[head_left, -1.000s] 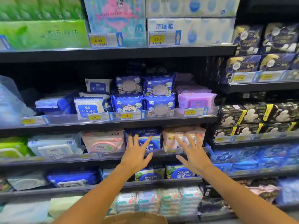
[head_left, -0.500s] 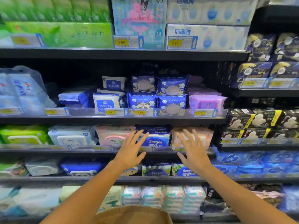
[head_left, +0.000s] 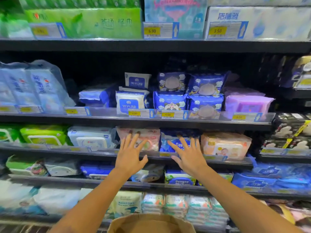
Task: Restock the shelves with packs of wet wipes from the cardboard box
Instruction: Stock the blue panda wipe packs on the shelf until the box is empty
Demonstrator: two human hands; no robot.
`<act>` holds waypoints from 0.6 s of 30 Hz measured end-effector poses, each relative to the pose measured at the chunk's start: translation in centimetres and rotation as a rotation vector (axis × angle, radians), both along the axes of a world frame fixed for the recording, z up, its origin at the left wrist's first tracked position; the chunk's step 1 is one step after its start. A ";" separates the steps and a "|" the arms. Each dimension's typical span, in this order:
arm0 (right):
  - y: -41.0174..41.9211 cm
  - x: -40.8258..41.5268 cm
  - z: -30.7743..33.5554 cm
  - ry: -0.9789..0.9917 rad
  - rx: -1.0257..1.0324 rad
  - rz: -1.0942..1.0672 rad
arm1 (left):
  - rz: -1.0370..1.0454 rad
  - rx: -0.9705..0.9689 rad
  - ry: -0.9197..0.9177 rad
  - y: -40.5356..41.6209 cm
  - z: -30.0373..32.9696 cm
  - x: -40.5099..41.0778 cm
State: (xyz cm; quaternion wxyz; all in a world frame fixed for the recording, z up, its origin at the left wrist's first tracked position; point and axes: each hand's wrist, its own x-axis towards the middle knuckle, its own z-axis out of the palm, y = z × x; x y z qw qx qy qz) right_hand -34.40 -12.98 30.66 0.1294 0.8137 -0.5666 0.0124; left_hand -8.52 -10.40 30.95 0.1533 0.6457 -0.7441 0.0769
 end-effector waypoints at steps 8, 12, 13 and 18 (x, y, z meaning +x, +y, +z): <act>1.2 1.5 0.7 -0.055 -0.033 -0.026 | -0.094 0.061 0.000 0.2 0.6 1.0; 2.4 4.5 0.2 -0.166 -0.094 0.103 | -0.036 -0.055 0.037 1.8 0.5 7.3; 2.4 5.8 0.3 -0.180 -0.093 0.141 | 0.016 -0.076 0.042 2.1 0.4 9.3; 0.8 12.0 0.9 -0.149 -0.063 0.151 | 0.139 -0.102 -0.017 2.3 0.2 17.1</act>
